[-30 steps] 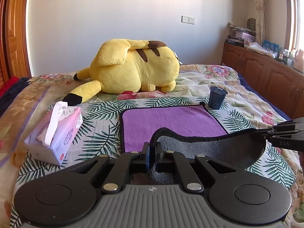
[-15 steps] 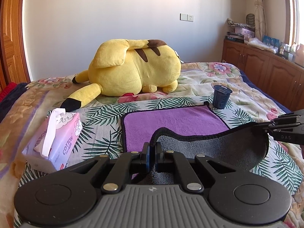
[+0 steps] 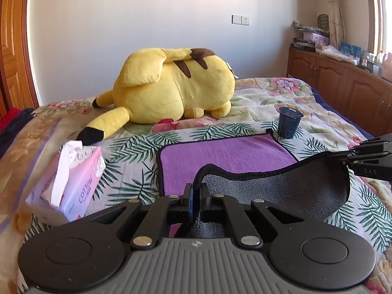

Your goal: Fold towel

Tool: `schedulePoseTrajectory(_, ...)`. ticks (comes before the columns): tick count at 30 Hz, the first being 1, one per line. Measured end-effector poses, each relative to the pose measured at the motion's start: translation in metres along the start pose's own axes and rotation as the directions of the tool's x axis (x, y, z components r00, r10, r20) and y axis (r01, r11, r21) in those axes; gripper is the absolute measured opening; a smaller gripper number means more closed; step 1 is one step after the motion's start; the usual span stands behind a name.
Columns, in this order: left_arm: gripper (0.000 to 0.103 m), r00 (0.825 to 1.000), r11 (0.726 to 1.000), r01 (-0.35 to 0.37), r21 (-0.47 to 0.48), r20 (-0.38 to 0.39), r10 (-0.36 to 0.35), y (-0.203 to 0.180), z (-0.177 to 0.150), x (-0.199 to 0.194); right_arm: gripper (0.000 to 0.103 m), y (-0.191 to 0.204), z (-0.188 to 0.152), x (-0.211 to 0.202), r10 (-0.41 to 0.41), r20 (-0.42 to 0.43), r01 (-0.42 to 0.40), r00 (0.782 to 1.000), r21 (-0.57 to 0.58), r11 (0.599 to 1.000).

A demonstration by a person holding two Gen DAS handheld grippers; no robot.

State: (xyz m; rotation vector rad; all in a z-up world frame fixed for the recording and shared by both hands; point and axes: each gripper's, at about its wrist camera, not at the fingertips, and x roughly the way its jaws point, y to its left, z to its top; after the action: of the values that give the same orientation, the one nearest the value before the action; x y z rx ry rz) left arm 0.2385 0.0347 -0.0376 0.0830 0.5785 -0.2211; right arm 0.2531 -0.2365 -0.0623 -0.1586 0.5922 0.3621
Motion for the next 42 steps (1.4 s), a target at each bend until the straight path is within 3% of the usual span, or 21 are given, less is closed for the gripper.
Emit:
schedulePoseTrajectory(13, 0.000, 0.999, 1.000, -0.011, -0.015, 0.050, 0.012, 0.006, 0.015, 0.001, 0.003, -0.003, 0.022, -0.006, -0.009, 0.065, 0.009, 0.998, -0.007, 1.000)
schedulePoseTrajectory(32, 0.000, 0.990, 0.997, -0.075, 0.007, 0.116, 0.073, 0.010, 0.051, 0.032, 0.003, -0.012, 0.060, 0.021, -0.051, 0.112, 0.063, 0.992, -0.102, 0.993)
schedulePoseTrajectory(42, 0.000, 0.984, 0.993, -0.118, 0.005, 0.138, 0.116, 0.016, 0.064, 0.052, 0.003, -0.022, 0.071, 0.044, -0.081, 0.133, 0.094, 0.988, -0.093, 0.991)
